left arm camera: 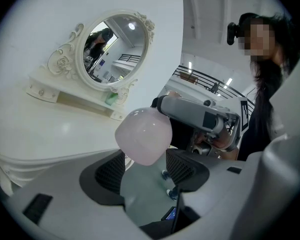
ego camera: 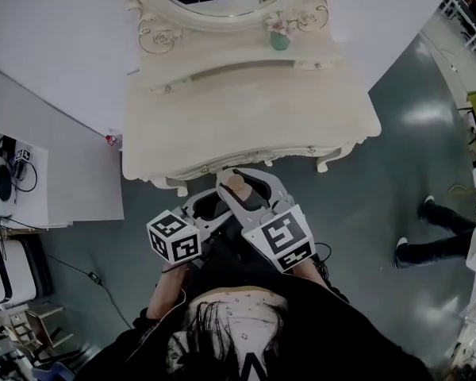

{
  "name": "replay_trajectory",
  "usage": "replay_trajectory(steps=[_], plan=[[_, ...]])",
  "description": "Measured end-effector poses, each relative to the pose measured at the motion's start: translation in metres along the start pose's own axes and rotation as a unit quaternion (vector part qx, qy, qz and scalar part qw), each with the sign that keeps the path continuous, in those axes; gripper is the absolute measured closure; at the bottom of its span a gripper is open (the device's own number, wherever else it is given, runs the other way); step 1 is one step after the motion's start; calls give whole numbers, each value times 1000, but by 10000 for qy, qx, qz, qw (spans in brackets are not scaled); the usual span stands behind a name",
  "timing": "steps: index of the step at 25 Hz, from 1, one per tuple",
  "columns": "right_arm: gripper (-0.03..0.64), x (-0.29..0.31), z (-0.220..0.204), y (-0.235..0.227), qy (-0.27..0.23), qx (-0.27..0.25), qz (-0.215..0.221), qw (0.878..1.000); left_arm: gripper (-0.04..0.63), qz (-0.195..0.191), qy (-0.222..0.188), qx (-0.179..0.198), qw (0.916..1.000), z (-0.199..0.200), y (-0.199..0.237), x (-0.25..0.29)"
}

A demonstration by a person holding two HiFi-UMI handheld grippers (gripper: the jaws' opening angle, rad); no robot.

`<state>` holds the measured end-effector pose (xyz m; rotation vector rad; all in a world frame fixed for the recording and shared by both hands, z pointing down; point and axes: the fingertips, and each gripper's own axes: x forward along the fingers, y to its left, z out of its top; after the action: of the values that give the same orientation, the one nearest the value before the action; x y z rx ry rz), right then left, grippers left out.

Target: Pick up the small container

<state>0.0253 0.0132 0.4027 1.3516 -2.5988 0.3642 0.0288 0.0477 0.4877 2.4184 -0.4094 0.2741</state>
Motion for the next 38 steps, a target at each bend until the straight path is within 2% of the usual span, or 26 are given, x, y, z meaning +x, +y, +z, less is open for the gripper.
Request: replay_trajectory(steps=[6, 16, 27, 38], plan=[[469, 13, 9, 20, -21, 4, -119, 9999, 357, -99, -13, 49, 9999, 4, 6, -24], [469, 44, 13, 85, -2, -48, -311, 9995, 357, -228, 22, 160, 9996, -3, 22, -98], [469, 64, 8, 163, -61, -55, -437, 9990, 357, -358, 71, 227, 9991, -31, 29, -171], [469, 65, -7, 208, -32, -57, -472, 9989, 356, -400, 128, 229, 9989, -59, 26, -207]])
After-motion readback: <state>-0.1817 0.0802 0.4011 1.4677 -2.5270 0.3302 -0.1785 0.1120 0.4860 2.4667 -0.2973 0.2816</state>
